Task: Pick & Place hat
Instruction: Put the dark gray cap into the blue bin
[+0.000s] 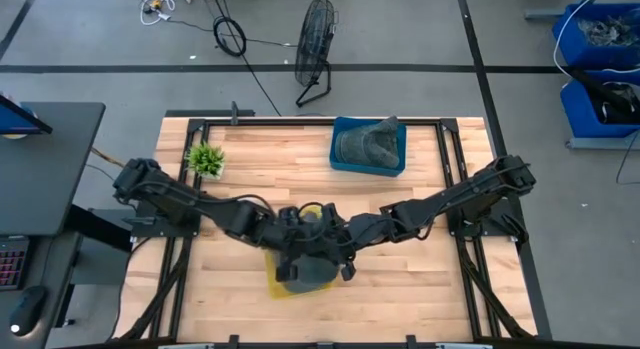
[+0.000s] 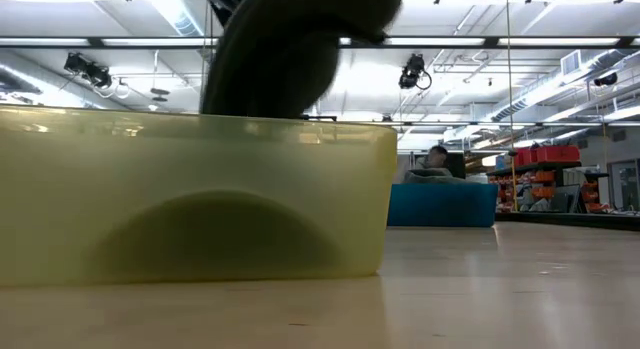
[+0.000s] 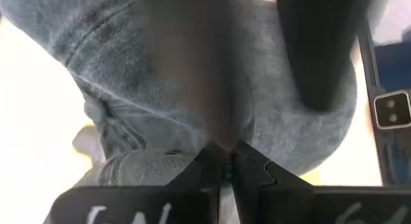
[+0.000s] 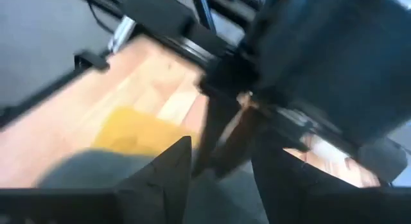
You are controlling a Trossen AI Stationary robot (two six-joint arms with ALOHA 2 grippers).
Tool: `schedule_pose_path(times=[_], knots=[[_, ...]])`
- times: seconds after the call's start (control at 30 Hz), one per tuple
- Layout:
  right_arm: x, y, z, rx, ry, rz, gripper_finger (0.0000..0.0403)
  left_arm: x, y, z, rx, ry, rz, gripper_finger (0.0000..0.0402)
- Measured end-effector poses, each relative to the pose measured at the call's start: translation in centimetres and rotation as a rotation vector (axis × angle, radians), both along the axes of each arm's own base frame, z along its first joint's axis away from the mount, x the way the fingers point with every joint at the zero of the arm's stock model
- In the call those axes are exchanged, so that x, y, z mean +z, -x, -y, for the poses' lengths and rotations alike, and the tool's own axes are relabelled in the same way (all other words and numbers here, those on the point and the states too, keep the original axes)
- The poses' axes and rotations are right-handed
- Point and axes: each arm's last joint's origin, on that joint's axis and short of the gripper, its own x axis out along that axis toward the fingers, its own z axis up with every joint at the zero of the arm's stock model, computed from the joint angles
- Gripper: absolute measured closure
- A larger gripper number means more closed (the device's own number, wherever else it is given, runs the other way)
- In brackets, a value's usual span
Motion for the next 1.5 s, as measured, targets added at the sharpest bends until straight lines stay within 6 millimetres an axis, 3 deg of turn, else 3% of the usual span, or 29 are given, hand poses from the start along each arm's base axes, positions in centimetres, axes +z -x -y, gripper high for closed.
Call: schedule_pose_path(times=[0.3,0.43,0.67,0.8,0.93,1.27,1.5], knots=[[-2.1,0.7,2.0,-0.077,0.012,-0.255,0.0238,-0.5,-1.3,-1.0,-0.090,-0.073,0.034,0.0387],[-2.2,0.6,2.9,-0.139,0.001,-0.264,0.0238,-0.4,-1.4,-1.2,-0.139,-0.126,0.054,0.0382],[-2.2,0.4,3.5,-0.104,-0.039,-0.277,0.0246,-0.3,-2.0,-2.8,-0.067,-0.185,0.065,0.0380],[-2.5,0.6,3.7,-0.153,0.003,-0.301,0.0293,-0.7,-2.4,-3.8,-0.038,-0.203,0.052,0.0379],[-2.8,0.8,4.1,-0.177,-0.001,-0.349,0.0380,-0.8,-2.6,-4.3,-0.019,-0.211,0.051,0.0374],[-3.3,1.1,4.5,-0.249,-0.092,-0.415,0.0396,-0.7,-2.9,-5.6,0.028,-0.219,0.056,0.0306],[-3.0,2.7,5.7,-0.559,-0.056,-0.444,0.0398,0.5,-1.9,-6.2,0.193,-0.244,0.074,0.0255]])
